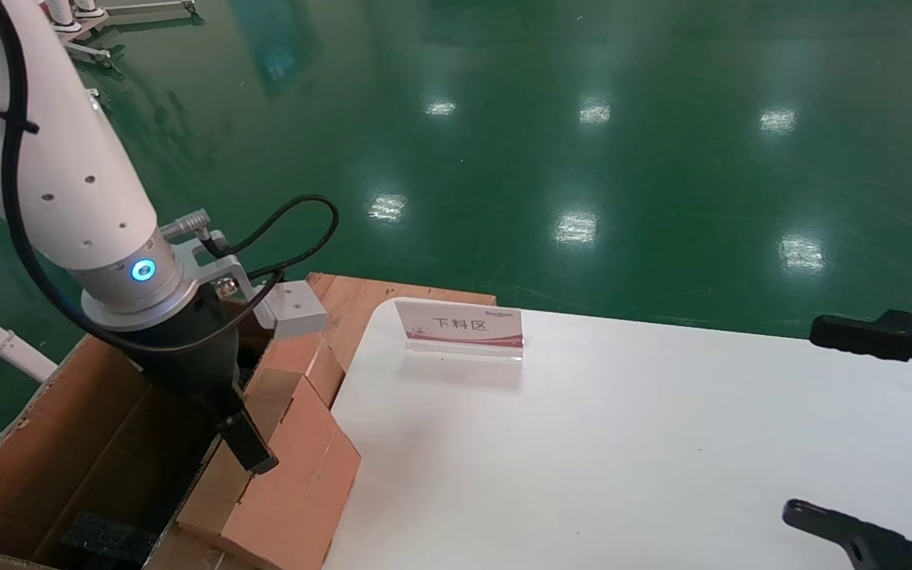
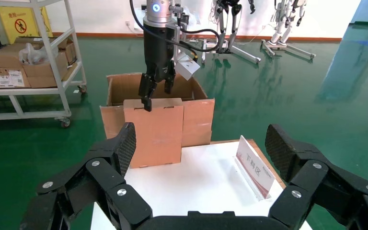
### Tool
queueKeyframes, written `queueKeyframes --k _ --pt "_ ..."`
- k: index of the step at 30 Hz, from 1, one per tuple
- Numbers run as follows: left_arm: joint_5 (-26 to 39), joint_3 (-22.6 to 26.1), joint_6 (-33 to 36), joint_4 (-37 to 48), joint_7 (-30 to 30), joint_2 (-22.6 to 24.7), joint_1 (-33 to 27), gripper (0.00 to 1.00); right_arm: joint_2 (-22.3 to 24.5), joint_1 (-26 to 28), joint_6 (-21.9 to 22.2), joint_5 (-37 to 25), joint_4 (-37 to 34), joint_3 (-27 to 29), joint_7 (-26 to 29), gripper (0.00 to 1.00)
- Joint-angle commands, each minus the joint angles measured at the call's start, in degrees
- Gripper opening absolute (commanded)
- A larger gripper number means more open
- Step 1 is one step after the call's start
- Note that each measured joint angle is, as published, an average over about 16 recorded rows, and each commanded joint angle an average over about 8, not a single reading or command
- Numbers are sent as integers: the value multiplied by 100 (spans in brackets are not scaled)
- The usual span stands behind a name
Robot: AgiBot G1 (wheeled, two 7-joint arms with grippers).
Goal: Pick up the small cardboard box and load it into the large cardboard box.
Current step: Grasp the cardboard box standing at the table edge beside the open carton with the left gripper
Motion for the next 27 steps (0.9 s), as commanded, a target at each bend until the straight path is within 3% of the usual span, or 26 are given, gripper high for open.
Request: queueKeyframes --k 1,27 --pt "-33 26 -65 -4 4 -40 11 100 0 0 0 1 0 -1 0 100" --pt "71 216 -460 -14 14 -218 375 100 4 1 6 8 -2 -8 -5 100"
